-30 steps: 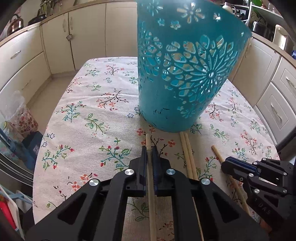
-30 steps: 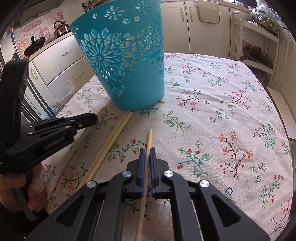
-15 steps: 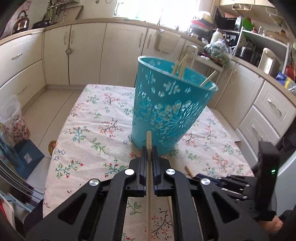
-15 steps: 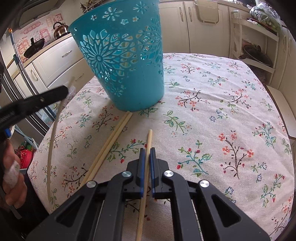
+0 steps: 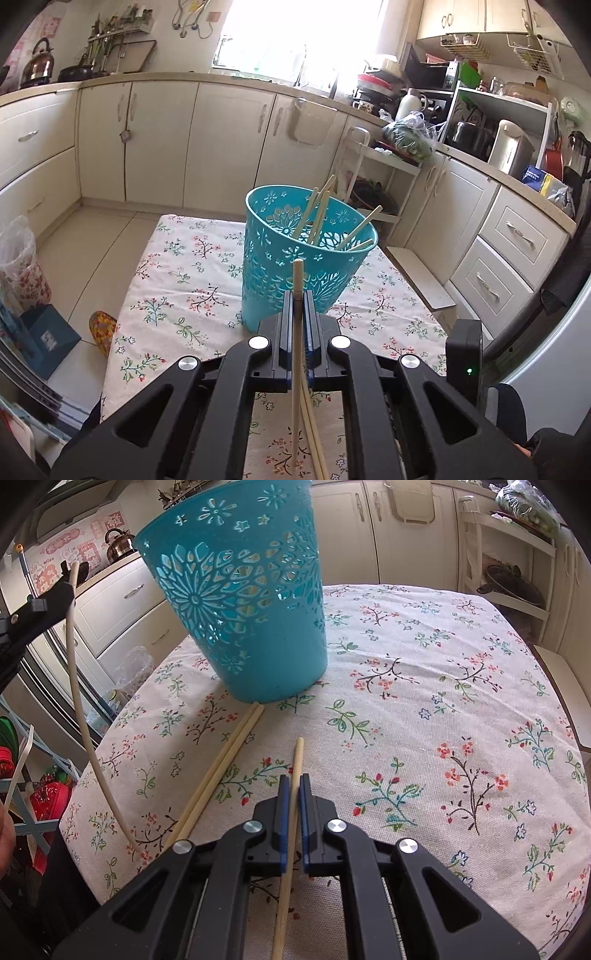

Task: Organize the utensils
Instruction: 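Lift the stick with the left gripper over the basket and open to drop it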

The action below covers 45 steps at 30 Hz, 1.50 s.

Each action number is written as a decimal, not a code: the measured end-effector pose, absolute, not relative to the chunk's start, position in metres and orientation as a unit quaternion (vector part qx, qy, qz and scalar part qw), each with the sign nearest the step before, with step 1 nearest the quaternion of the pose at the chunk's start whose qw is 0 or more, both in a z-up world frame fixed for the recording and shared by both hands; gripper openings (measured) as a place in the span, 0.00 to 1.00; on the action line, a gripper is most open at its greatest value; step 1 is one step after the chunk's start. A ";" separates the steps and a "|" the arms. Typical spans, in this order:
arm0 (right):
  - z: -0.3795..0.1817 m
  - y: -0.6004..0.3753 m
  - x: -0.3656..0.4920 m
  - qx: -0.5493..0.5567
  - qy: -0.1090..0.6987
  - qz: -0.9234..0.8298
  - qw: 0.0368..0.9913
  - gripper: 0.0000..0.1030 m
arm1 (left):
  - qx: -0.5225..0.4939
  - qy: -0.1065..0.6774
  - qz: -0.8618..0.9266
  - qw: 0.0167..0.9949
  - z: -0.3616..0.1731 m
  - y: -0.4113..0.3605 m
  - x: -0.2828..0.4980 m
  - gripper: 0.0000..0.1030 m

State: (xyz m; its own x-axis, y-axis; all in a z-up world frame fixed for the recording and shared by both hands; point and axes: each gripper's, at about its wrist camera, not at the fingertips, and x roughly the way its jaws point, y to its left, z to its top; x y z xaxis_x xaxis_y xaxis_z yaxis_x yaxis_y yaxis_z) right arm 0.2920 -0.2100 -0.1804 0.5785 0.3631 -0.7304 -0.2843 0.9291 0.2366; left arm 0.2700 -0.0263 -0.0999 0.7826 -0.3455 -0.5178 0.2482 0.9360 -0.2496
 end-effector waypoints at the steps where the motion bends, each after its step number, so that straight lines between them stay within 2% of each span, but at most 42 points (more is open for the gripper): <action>1: -0.180 -0.210 0.292 0.047 0.421 0.182 0.887 0.06 | -0.085 0.288 -0.159 0.941 -0.099 -0.027 0.269 0.05; 11: -0.181 -0.210 0.292 0.047 0.421 0.182 0.887 0.06 | -0.088 0.260 -0.174 0.946 -0.071 -0.025 0.256 0.05; 22: -0.181 -0.214 0.294 0.064 0.423 0.190 0.884 0.06 | -0.097 0.150 -0.181 0.967 0.030 -0.025 0.282 0.05; 29: -0.181 -0.215 0.294 0.077 0.424 0.194 0.881 0.06 | -0.077 0.108 -0.160 0.978 0.058 -0.047 0.324 0.05; 35: -0.182 -0.219 0.295 0.086 0.425 0.199 0.879 0.06 | -0.046 0.117 -0.129 0.984 0.036 -0.067 0.366 0.05; 42: -0.182 -0.220 0.295 0.090 0.426 0.201 0.878 0.06 | -0.006 0.220 -0.110 0.969 -0.040 -0.072 0.401 0.05; 45: -0.181 -0.218 0.295 0.084 0.427 0.199 0.878 0.06 | -0.015 0.235 -0.104 0.966 -0.057 -0.060 0.393 0.05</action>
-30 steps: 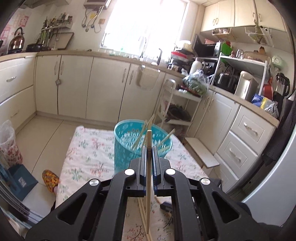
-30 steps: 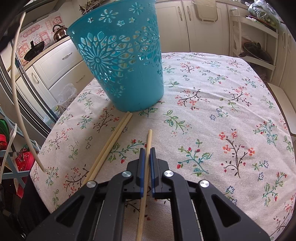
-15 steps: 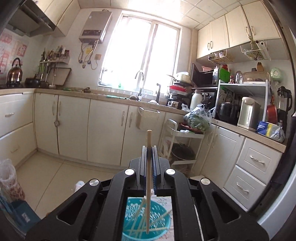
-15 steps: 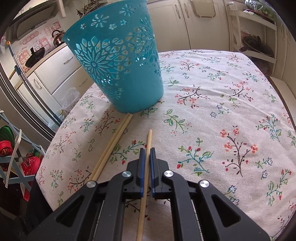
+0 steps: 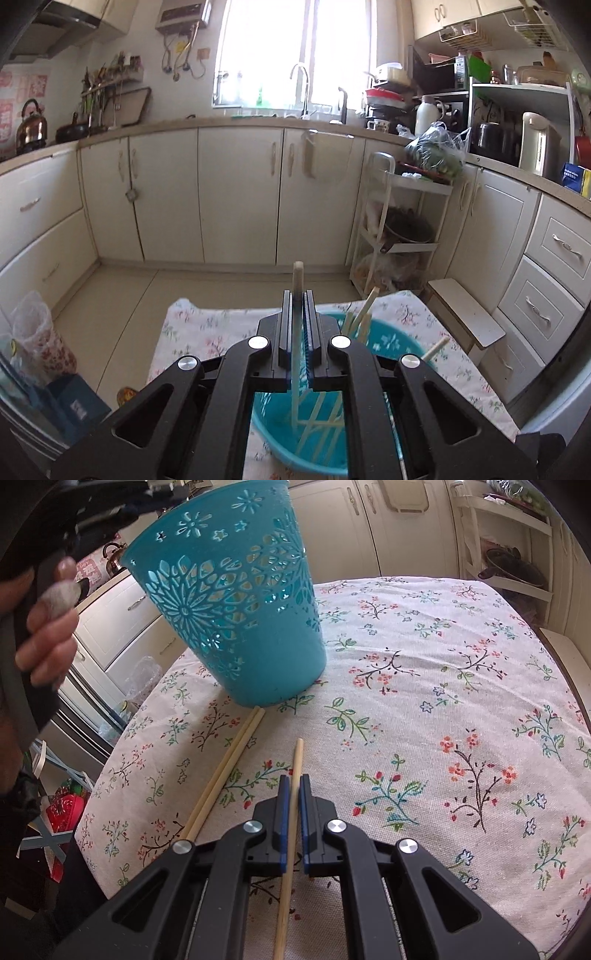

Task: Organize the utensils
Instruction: 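Lift the stick with the left gripper over the basket and open to drop it, then lift the stick with the right gripper over the basket and open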

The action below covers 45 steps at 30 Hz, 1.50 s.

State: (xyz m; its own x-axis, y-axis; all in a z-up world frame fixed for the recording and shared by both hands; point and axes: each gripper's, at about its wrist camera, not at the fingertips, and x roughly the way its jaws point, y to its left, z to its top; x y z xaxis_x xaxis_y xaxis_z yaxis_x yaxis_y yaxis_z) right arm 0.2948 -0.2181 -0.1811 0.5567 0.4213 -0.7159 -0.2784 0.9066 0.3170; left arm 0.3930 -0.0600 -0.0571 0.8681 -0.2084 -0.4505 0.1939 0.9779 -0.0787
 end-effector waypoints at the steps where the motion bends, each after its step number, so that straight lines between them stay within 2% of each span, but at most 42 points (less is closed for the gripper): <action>1: -0.181 -0.217 0.295 0.081 0.426 0.198 0.879 0.06 | -0.020 0.234 -0.104 0.966 -0.058 -0.055 0.389 0.06; 4: -0.180 -0.215 0.294 0.070 0.426 0.195 0.881 0.06 | -0.036 0.228 -0.098 0.968 -0.060 -0.037 0.372 0.15; 6: -0.179 -0.211 0.293 0.057 0.426 0.191 0.883 0.06 | -0.056 0.222 -0.088 0.969 -0.062 -0.019 0.357 0.32; 8: -0.178 -0.204 0.292 0.033 0.425 0.184 0.886 0.06 | -0.077 0.224 -0.076 0.968 -0.068 -0.001 0.345 0.38; 12: -0.177 -0.187 0.287 -0.037 0.415 0.168 0.893 0.06 | -0.125 0.268 -0.052 0.954 -0.104 0.031 0.333 0.44; 19: -0.172 -0.216 0.277 0.059 0.412 0.187 0.890 0.05 | -0.152 0.347 -0.026 0.925 -0.179 0.048 0.324 0.45; 24: -0.146 -0.239 0.260 0.149 0.371 0.226 0.888 0.05 | -0.150 0.375 -0.022 0.915 -0.209 0.045 0.322 0.46; 27: -0.122 -0.244 0.258 0.185 0.342 0.247 0.888 0.05 | -0.147 0.368 -0.022 0.918 -0.209 0.047 0.319 0.50; 32: -0.054 -0.245 0.263 0.239 0.256 0.293 0.890 0.05 | -0.143 0.372 -0.027 0.917 -0.209 0.042 0.323 0.50; 38: 0.025 -0.227 0.309 0.259 0.146 0.286 0.911 0.05 | -0.153 0.368 -0.028 0.917 -0.207 0.044 0.322 0.50; 41: 0.039 -0.213 0.347 0.260 0.118 0.253 0.924 0.05 | -0.162 0.367 -0.028 0.916 -0.208 0.046 0.322 0.50; 45: 0.032 -0.202 0.395 0.262 0.132 0.211 0.933 0.05 | -0.174 0.367 -0.030 0.913 -0.208 0.050 0.324 0.51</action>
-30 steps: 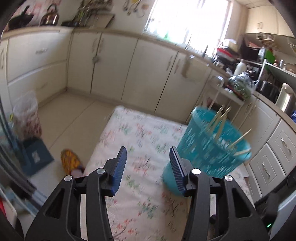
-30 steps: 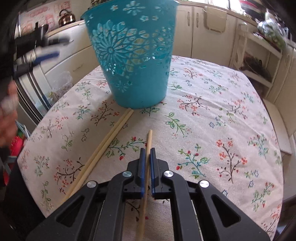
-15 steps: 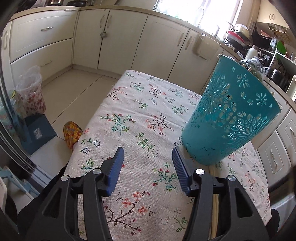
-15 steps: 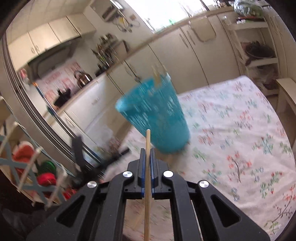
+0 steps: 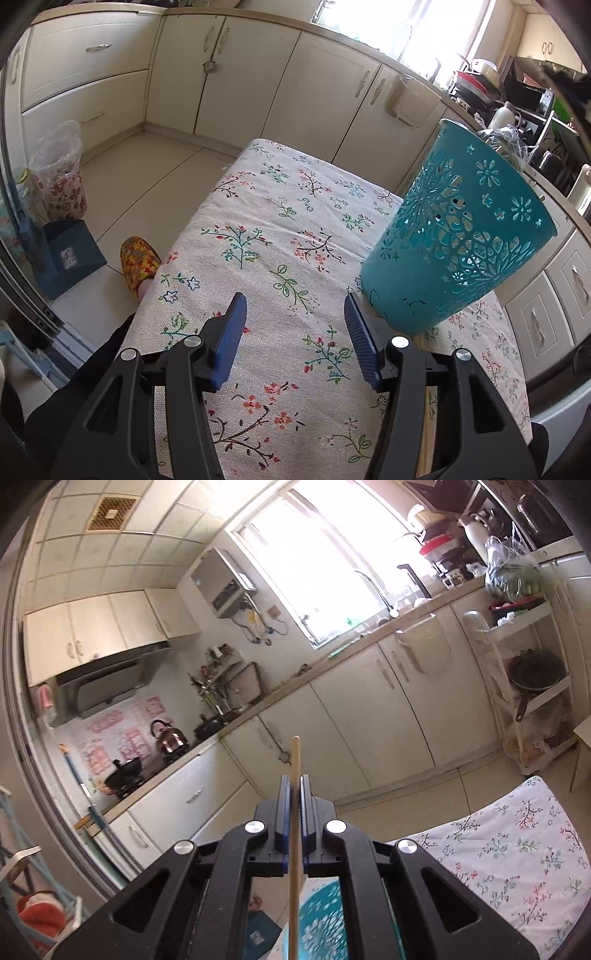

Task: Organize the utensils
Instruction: 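Lift the stick with the right gripper over the basket and open, then close the left gripper on a bundle stick while the right gripper closes on a loose stick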

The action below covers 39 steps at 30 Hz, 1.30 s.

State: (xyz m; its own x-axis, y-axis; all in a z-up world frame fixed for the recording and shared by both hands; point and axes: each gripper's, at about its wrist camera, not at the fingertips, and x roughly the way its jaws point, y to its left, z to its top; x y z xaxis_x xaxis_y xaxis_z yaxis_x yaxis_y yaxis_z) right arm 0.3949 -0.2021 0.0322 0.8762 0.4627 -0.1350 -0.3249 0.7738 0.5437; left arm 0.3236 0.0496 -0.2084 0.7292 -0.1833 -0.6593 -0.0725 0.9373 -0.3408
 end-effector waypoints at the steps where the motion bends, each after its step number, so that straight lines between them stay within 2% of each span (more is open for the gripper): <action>1: 0.028 -0.202 0.402 0.261 0.139 0.204 0.933 0.05 | -0.177 0.366 -0.031 0.913 -0.209 0.050 0.323 0.51; 13: -0.003 -0.180 0.406 0.182 0.212 0.187 0.942 0.06 | -0.193 0.363 -0.037 0.911 -0.210 0.052 0.326 0.51; 15: -0.006 -0.175 0.400 0.165 0.222 0.195 0.941 0.08 | -0.194 0.363 -0.036 0.911 -0.210 0.052 0.326 0.51; 16: -0.007 -0.173 0.395 0.155 0.225 0.197 0.942 0.13 | -0.194 0.362 -0.036 0.911 -0.210 0.052 0.326 0.51; 25: -0.003 -0.208 0.286 0.149 0.167 0.193 0.955 0.17 | -0.198 0.359 -0.031 0.912 -0.210 0.054 0.325 0.54; 29: -0.063 -0.200 0.246 0.105 0.247 0.182 0.946 0.17 | -0.196 0.359 -0.030 0.912 -0.210 0.053 0.324 0.55; 33: -0.132 -0.188 0.263 0.110 0.356 0.167 0.913 0.13 | -0.197 0.360 -0.027 0.912 -0.210 0.054 0.324 0.55; 39: -0.158 -0.170 0.296 0.106 0.398 0.154 0.898 0.13 | -0.203 0.359 -0.025 0.911 -0.210 0.057 0.324 0.56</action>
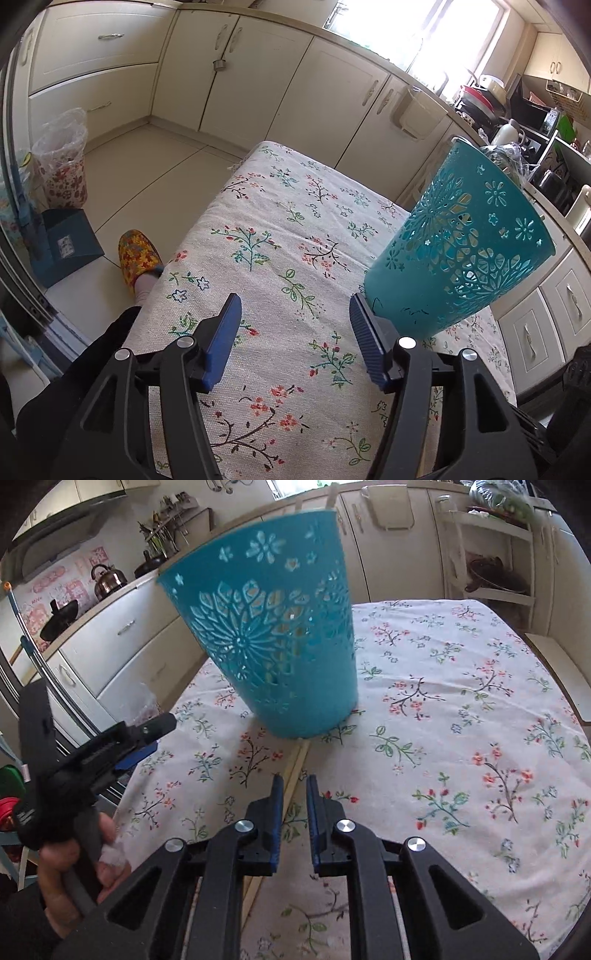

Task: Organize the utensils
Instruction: 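Close the left gripper on a bundle stick while the right gripper closes on a loose stick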

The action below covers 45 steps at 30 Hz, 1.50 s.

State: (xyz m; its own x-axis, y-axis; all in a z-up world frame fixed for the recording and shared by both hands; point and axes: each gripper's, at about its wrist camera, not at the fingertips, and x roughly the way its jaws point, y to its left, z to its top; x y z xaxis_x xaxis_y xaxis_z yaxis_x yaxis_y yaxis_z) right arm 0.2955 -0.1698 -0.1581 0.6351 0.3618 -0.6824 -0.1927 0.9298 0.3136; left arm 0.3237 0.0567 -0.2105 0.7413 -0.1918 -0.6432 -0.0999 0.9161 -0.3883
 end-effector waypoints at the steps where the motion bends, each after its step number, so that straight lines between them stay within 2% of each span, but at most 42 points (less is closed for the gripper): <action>1: -0.160 -0.165 0.301 0.102 0.403 0.153 0.896 0.13 | -0.203 0.359 -0.026 0.911 -0.211 0.057 0.323 0.56; 11: -0.177 -0.155 0.302 0.052 0.422 0.145 0.893 0.13 | -0.204 0.358 -0.029 0.911 -0.211 0.057 0.323 0.57; 17: -0.177 -0.149 0.298 -0.015 0.425 0.164 0.890 0.11 | -0.192 0.361 -0.036 0.912 -0.210 0.052 0.324 0.57; 25: -0.177 -0.204 0.282 0.031 0.426 0.147 0.892 0.11 | -0.072 0.391 -0.124 0.909 -0.197 -0.023 0.318 0.61; 33: -0.179 -0.233 0.273 0.082 0.418 0.138 0.894 0.09 | 0.025 0.431 -0.109 0.895 -0.212 -0.086 0.333 0.60; 34: -0.180 -0.234 0.274 0.087 0.417 0.139 0.894 0.09 | 0.032 0.434 -0.103 0.894 -0.214 -0.089 0.335 0.58; 35: -0.180 -0.235 0.274 0.092 0.418 0.139 0.893 0.09 | 0.038 0.438 -0.099 0.892 -0.216 -0.091 0.336 0.51; 36: -0.179 -0.233 0.273 0.095 0.418 0.140 0.893 0.09 | 0.041 0.443 -0.098 0.890 -0.219 -0.093 0.337 0.38; 37: -0.179 -0.234 0.274 0.100 0.420 0.140 0.891 0.09 | 0.044 0.446 -0.093 0.889 -0.221 -0.093 0.338 0.34; 39: -0.179 -0.235 0.276 0.100 0.422 0.138 0.890 0.09 | 0.038 0.445 -0.091 0.890 -0.220 -0.090 0.336 0.15; 41: -0.178 -0.232 0.283 0.091 0.426 0.136 0.890 0.09 | 0.027 0.446 -0.084 0.891 -0.221 -0.083 0.336 0.07; 45: -0.176 -0.218 0.290 0.037 0.428 0.152 0.890 0.10 | -0.016 0.448 -0.075 0.891 -0.220 -0.065 0.325 0.06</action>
